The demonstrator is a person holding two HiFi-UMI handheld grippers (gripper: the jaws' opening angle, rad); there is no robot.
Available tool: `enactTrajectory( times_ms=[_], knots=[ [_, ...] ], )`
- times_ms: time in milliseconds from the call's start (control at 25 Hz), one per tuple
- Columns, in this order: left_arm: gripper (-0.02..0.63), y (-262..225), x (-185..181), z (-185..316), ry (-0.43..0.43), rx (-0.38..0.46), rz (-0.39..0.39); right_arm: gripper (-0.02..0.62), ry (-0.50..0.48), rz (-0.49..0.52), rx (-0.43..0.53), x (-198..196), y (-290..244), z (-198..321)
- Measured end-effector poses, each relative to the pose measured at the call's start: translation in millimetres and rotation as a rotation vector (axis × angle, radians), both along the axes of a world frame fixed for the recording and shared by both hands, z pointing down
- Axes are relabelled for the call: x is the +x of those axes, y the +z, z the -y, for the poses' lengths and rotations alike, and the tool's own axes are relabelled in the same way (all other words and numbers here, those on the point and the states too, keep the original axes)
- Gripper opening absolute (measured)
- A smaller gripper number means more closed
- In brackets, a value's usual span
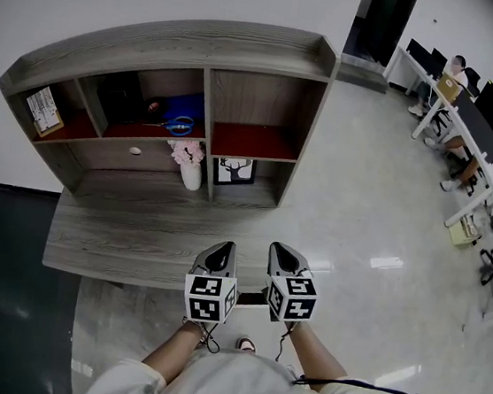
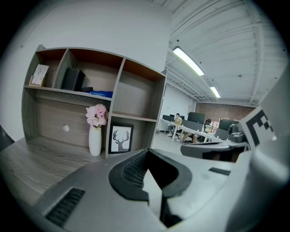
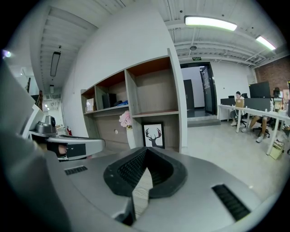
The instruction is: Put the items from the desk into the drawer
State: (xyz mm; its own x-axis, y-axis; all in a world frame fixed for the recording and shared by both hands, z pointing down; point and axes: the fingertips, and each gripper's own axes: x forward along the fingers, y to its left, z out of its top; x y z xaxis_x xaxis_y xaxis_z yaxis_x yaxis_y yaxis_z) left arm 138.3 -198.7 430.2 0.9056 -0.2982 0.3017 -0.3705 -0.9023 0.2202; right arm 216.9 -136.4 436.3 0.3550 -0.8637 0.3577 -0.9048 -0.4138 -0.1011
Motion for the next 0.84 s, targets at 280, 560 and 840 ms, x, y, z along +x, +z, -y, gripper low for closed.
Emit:
enactTrajectory(
  times_ms=[280,560,840],
  knots=[
    [-0.002,3.7,0.3,-0.4,0.003,-0.007,0.008,-0.002,0.007,-0.002,-0.004,2.8,-0.5,-3.1],
    [-0.002,4.3,0.9,-0.3,0.004,-0.011,0.006,-0.002,0.005,-0.021,-0.007,2.5,-3.0,-4.1],
    [-0.002,2.0,0.7,0.2,0.000,-0.003,-0.001,-0.002,-0.004,-0.040,-0.006,-1.3,-5.8,-3.7]
  ],
)
